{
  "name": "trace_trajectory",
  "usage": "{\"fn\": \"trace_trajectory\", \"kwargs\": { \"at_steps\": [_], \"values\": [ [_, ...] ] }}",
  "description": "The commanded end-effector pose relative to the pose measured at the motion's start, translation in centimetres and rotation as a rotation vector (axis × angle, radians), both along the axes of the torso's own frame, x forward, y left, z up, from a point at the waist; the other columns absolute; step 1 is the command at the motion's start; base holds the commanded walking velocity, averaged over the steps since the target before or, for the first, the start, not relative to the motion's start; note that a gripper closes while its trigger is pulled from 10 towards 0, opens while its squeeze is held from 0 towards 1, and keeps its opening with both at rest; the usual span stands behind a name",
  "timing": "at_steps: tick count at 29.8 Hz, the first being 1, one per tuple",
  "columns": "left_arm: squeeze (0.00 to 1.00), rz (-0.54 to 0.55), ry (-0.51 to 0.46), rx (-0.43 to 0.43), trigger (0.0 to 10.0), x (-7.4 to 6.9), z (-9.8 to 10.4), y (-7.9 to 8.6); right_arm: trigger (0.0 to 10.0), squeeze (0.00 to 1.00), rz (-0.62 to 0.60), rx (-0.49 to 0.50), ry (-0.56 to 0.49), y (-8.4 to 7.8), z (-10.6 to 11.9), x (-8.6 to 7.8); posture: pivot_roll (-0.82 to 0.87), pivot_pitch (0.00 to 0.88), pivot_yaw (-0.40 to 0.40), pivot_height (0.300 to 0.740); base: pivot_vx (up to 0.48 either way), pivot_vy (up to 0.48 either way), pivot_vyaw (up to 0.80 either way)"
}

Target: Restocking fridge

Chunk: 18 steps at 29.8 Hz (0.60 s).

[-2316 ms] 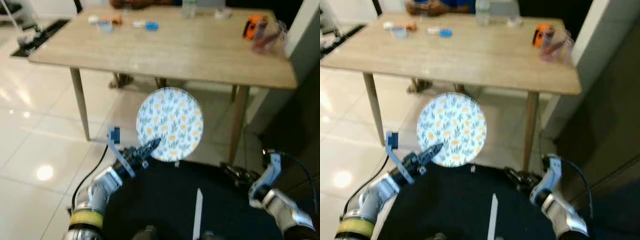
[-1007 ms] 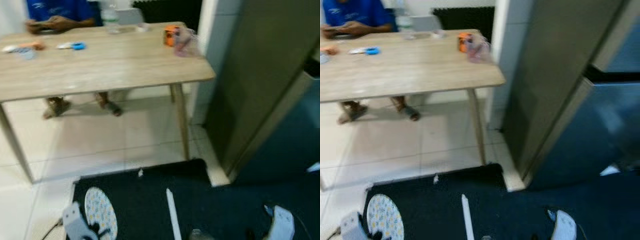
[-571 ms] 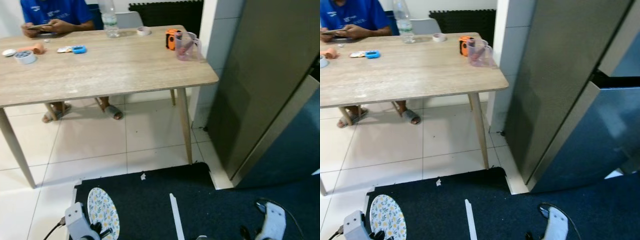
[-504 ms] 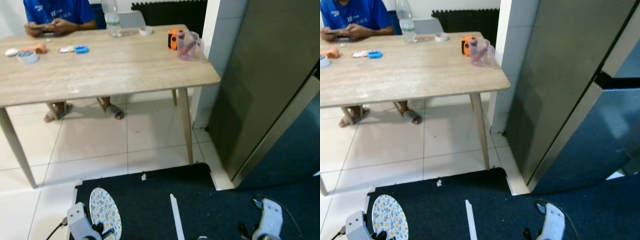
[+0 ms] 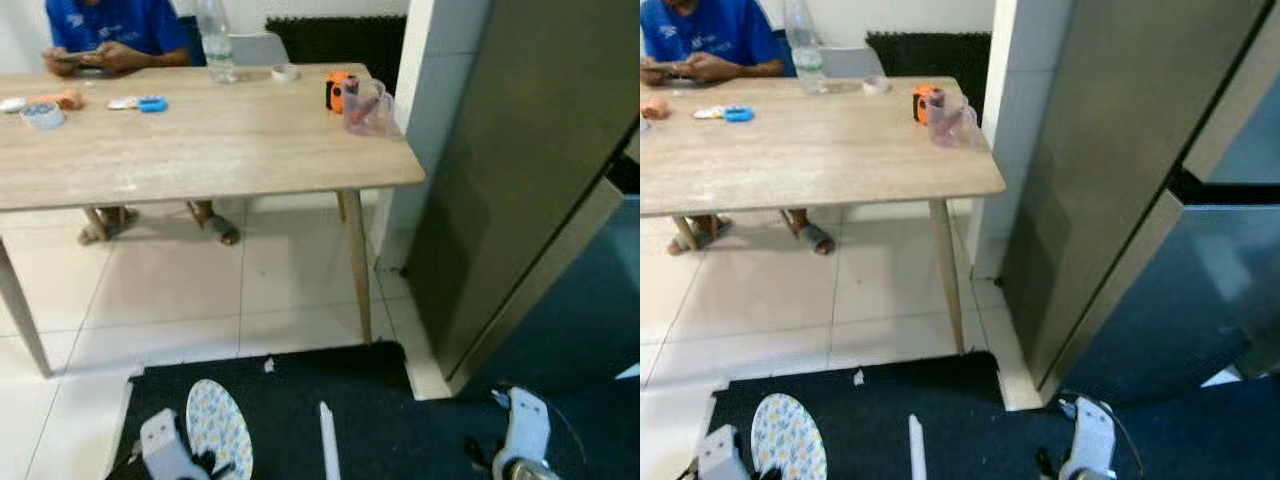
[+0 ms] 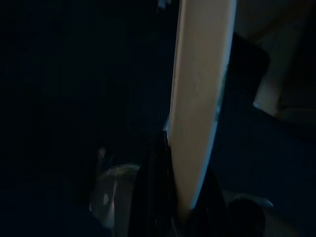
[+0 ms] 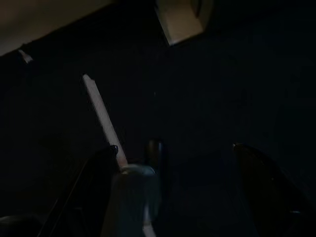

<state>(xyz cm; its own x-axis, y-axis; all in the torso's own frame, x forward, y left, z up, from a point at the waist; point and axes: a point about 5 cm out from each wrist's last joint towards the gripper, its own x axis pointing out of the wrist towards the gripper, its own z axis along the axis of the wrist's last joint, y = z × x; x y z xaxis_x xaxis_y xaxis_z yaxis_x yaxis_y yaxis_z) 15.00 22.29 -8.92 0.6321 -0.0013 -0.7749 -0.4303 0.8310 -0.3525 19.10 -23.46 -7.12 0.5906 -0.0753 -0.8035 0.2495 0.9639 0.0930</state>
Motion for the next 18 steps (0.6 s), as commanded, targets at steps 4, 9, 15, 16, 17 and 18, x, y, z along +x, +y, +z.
{"fn": "trace_trajectory", "kwargs": {
  "at_steps": [4, 9, 15, 16, 17, 18],
  "values": [
    [0.00, -0.004, -0.006, 0.009, 10.0, 0.2, 0.2, 0.4, 10.0, 0.00, -0.011, -0.003, 0.006, 0.1, -0.2, -0.2, 0.02, 0.000, -0.006, 0.740, 0.000, -0.469, 0.00],
    [0.00, -0.007, -0.021, 0.025, 10.0, 0.5, 0.5, 1.3, 10.0, 0.00, 0.014, -0.030, -0.052, -0.3, 0.8, 1.3, 0.01, 0.014, 0.001, 0.740, 0.000, -0.469, 0.00],
    [0.00, 0.013, 0.020, 0.024, 10.0, -0.6, 0.1, 1.4, 10.0, 0.00, 0.055, -0.067, -0.087, -0.8, 1.7, 2.5, -0.02, 0.000, 0.018, 0.740, 0.000, -0.469, 0.00],
    [0.00, 0.022, 0.015, 0.014, 10.0, -0.5, 0.1, 1.2, 10.0, 0.00, 0.061, -0.072, -0.094, -0.9, 1.9, 2.7, -0.02, 0.000, 0.018, 0.740, 0.000, -0.469, 0.00],
    [0.00, 0.011, 0.011, 0.009, 10.0, -0.3, 0.1, 0.8, 10.0, 0.00, 0.065, -0.075, -0.108, -1.0, 2.1, 3.1, -0.03, 0.000, 0.020, 0.740, 0.000, -0.469, 0.00],
    [0.00, 0.011, 0.011, 0.009, 10.0, -0.3, 0.1, 0.8, 10.0, 0.00, 0.065, -0.075, -0.108, -1.0, 2.1, 3.1, -0.03, 0.000, 0.020, 0.740, 0.000, -0.469, 0.00]
  ]
}}
